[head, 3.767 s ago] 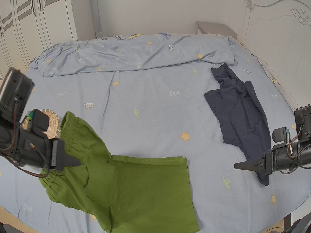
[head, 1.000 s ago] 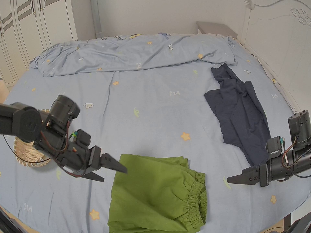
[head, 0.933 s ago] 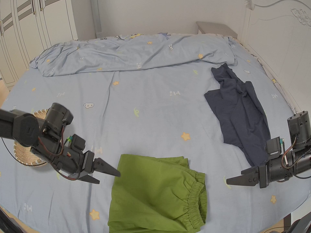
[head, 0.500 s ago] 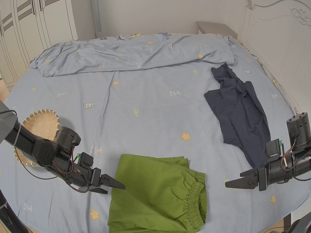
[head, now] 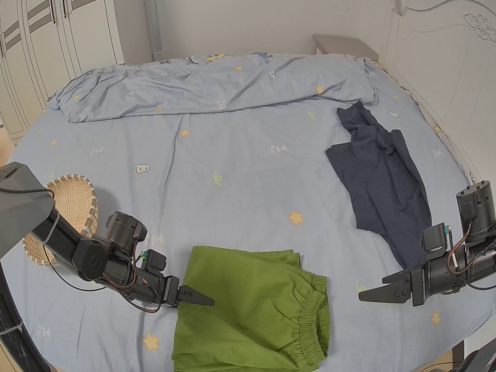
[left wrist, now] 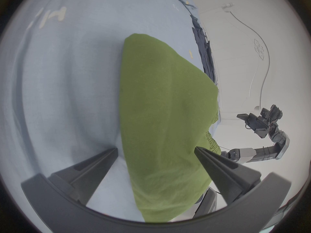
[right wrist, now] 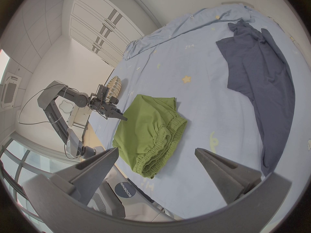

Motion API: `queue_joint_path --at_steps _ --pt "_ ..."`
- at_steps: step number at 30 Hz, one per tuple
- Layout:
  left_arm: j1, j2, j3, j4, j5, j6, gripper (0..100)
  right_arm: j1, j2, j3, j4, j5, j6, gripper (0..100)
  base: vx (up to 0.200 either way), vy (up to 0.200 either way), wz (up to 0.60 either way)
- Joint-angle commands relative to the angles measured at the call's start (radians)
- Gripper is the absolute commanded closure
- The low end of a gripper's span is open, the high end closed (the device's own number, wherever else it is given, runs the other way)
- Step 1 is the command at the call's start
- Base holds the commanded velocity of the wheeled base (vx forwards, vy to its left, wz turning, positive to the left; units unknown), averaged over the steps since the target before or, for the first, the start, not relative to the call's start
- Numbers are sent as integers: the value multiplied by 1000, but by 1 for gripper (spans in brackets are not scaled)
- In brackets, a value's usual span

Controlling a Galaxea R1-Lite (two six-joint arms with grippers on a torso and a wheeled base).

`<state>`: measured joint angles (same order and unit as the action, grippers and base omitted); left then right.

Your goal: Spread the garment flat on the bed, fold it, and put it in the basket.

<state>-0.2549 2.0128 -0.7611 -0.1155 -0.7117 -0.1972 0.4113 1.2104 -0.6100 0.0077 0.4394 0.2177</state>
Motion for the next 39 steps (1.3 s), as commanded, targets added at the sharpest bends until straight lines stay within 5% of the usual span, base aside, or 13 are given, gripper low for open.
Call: queue_joint_path --at_steps 1,6,20,21,33,39 --pt "-43 26 9 -30 5 -54 0 1 3 1 0 1 0 0 0 0 0" --pt "-107 43 37 -200 14 -217 0 1 3 1 0 1 0 0 0 0 0" --pt "-142 38 62 -237 14 -238 0 1 8 1 0 1 2 0 0 0 0" --pt "-147 35 62 -237 15 -238 100 1 8 1 0 1 2 0 0 0 0" --pt "-106 -321 164 -213 37 -292 100 0 1 -1 0 -1 2 0 0 0 0" --pt "20 -480 54 10 37 -278 100 1 0 -2 2 -2 0 0 0 0 0"
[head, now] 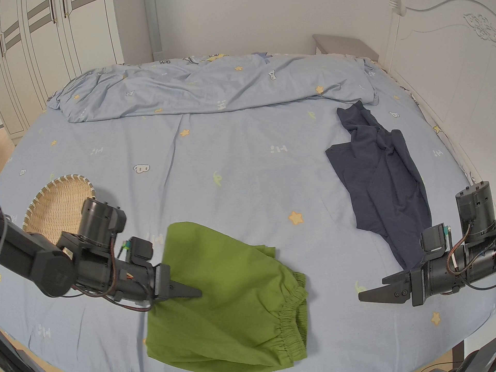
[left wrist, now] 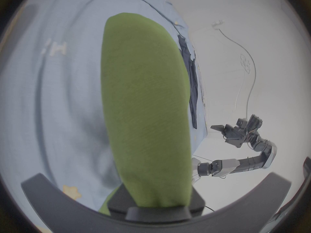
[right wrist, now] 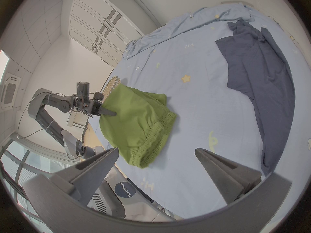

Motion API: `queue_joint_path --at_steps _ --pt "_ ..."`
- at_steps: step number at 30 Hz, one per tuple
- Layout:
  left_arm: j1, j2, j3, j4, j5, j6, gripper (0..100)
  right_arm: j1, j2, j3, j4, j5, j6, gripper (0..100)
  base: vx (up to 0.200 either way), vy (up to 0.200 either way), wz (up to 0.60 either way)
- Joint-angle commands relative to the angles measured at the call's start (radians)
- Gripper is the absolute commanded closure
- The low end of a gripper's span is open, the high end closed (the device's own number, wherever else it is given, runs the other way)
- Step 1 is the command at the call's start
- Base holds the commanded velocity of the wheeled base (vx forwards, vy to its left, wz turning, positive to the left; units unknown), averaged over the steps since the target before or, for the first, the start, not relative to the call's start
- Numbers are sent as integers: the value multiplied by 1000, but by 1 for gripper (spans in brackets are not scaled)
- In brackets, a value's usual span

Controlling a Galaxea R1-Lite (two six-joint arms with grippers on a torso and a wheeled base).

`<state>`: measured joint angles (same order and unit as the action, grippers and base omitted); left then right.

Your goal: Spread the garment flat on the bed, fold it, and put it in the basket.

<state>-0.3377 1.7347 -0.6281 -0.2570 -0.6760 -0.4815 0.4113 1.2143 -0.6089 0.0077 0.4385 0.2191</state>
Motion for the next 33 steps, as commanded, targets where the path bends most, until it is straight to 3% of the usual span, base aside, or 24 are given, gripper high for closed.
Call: queue_joint_path --at_steps 1,3,7,14,33 --pt "121 -222 -113 208 1 18 100 1 -4 -3 2 -1 0 0 0 0 0" --pt "132 -234 -130 246 1 32 100 1 -5 -3 2 -1 0 0 0 0 0" --pt "175 -291 -180 406 1 162 100 3 -5 -3 0 -1 14 0 0 0 0" --pt "177 -377 -277 588 1 182 100 1 -4 -5 0 0 16 0 0 0 0" --pt "175 -359 -286 601 3 185 100 1 -1 -3 0 0 14 0 -21 0 0"
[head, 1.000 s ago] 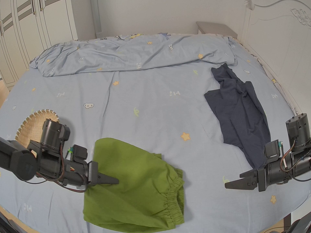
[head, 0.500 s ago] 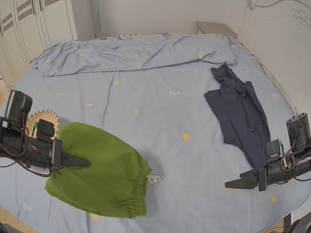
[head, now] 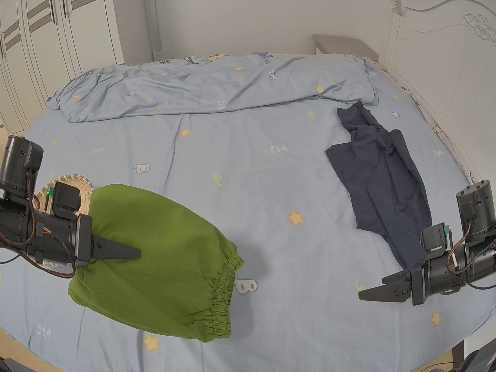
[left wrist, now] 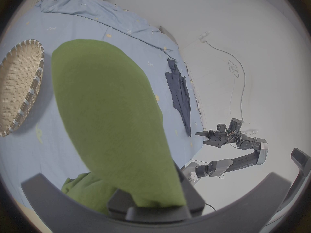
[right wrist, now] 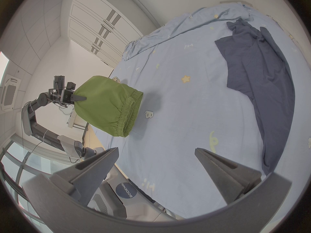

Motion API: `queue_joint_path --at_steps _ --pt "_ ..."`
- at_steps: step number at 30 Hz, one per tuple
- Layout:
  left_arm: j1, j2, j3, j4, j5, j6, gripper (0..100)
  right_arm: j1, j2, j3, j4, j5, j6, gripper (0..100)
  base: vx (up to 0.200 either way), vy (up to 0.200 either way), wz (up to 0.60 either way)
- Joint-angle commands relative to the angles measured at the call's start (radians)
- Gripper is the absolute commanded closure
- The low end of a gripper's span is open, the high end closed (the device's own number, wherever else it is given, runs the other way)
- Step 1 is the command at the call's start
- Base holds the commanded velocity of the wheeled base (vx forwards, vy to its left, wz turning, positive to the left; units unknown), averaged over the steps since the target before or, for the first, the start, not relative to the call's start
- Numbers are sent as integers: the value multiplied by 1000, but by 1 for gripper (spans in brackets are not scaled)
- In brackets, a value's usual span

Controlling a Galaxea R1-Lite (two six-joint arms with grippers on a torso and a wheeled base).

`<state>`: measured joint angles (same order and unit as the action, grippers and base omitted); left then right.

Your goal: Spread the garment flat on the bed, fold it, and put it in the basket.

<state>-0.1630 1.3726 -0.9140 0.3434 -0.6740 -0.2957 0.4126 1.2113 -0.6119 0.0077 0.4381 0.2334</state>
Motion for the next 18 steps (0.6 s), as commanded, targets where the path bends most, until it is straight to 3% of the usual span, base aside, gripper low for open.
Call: queue_joint_path --at_steps 1,4,13,18 --pt "0 8 0 0 1 0 100 0 2 0 0 1 0 0 -200 0 0" --pt "2 11 -2 -3 4 0 100 2 2 0 0 1 0 0 -200 0 0" --pt "8 19 -16 -9 7 7 100 2 2 1 0 1 0 0 0 0 0" --pt "54 31 -40 -9 4 10 100 2 2 1 0 1 -2 0 0 0 0"
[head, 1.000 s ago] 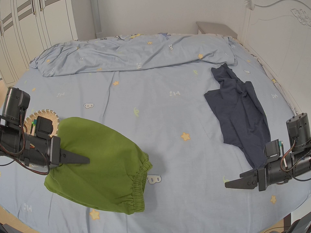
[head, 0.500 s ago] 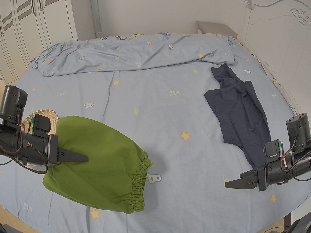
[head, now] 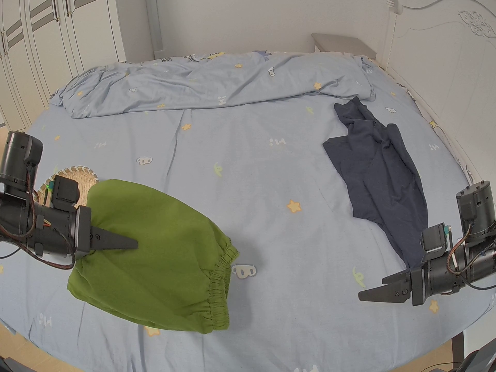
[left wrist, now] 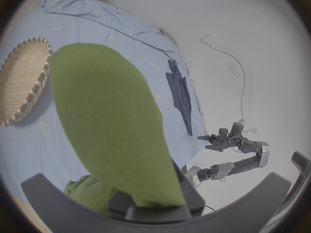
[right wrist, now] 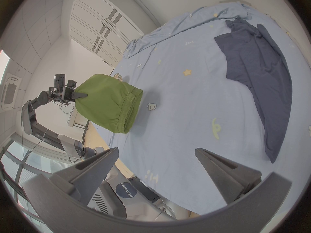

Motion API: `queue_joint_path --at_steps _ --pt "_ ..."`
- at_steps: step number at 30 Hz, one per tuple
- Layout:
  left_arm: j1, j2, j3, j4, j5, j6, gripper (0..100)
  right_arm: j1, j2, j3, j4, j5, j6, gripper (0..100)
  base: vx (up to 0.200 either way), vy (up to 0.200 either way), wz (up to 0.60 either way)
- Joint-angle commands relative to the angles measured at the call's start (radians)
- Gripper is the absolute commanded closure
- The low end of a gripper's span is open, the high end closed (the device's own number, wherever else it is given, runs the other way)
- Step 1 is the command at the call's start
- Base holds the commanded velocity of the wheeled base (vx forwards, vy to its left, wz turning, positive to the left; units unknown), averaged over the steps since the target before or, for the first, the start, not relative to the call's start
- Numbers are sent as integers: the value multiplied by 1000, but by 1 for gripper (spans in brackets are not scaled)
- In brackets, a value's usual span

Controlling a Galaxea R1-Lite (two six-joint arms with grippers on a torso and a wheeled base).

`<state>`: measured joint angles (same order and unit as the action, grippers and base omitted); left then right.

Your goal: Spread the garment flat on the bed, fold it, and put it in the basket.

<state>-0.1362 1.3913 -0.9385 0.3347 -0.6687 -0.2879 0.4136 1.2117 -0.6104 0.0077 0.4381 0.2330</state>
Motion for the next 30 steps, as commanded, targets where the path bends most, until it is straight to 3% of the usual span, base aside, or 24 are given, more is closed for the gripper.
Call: queue_joint_path --at_steps 1,30 --pt "32 12 -20 0 -2 6 100 1 2 0 0 1 0 0 0 0 0" --pt "40 5 -40 6 -2 10 100 11 0 0 0 1 0 0 0 200 0"
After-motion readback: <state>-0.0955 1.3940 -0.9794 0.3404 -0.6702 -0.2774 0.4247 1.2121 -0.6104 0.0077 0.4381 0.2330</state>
